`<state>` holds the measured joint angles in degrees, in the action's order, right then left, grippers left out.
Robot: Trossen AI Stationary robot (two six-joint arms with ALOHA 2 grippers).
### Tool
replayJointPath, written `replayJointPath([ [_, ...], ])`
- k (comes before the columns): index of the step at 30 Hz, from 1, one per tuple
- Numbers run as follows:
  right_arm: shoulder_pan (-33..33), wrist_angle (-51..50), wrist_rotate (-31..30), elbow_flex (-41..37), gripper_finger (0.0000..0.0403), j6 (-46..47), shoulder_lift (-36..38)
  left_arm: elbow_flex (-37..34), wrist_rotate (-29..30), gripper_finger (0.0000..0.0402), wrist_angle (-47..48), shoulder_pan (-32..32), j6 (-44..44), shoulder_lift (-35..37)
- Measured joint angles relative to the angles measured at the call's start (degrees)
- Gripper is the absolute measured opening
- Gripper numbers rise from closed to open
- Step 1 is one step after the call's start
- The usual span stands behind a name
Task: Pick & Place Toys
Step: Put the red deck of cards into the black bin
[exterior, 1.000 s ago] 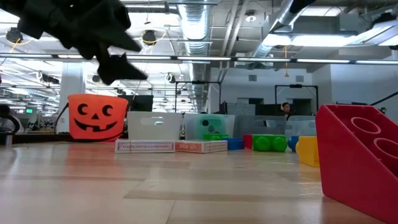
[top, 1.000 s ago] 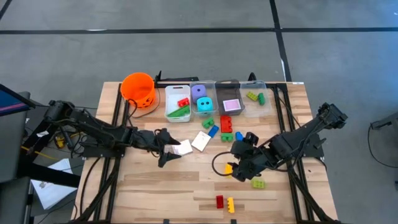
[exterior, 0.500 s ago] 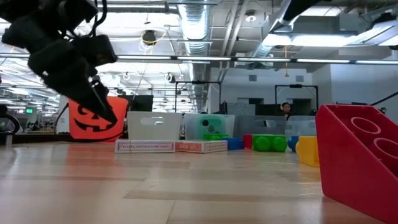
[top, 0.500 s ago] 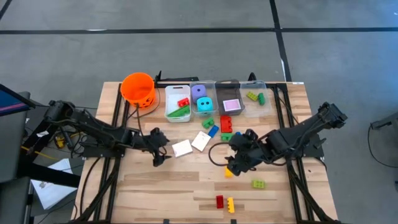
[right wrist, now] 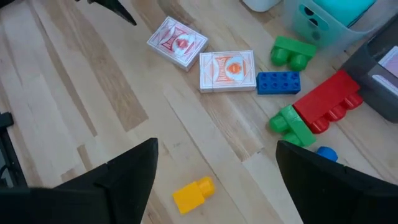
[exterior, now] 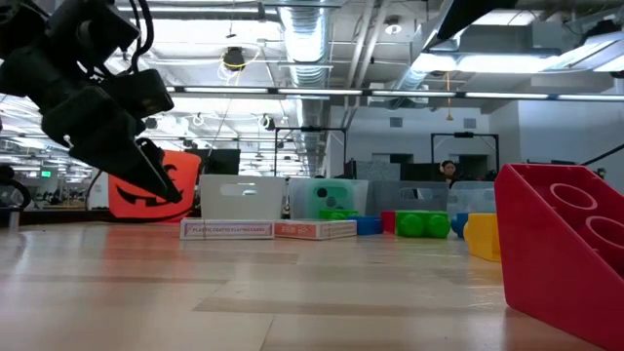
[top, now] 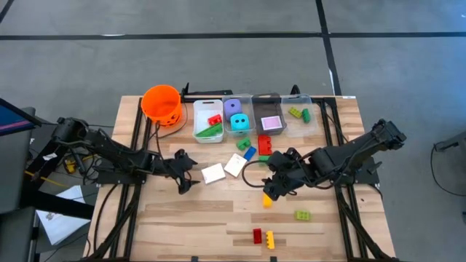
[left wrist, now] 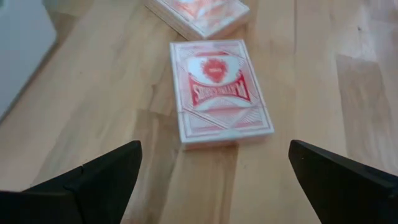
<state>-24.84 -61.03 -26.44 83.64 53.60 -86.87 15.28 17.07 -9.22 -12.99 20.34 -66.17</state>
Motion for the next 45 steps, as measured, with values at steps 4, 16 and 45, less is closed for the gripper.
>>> replayJointPath([
  [4, 0.7, 0.0, 0.0, 0.0, 0.0317, 0.0, 0.0, -0.1, 1.2, 0.0400, -2.9, 0.0, 0.0, -1.0],
  [16, 1.0, -0.3, 1.0, 0.0, 0.0317, -1.1, 0.0, 3.5, 0.9, 0.0400, -14.5, -0.1, 0.0, -17.5],
  [45, 0.4, -4.0, 3.3, 0.7, 0.0317, -2.4, 0.0, 8.8, 1.4, 0.0300, -15.1, -0.1, 14.5, -23.4],
])
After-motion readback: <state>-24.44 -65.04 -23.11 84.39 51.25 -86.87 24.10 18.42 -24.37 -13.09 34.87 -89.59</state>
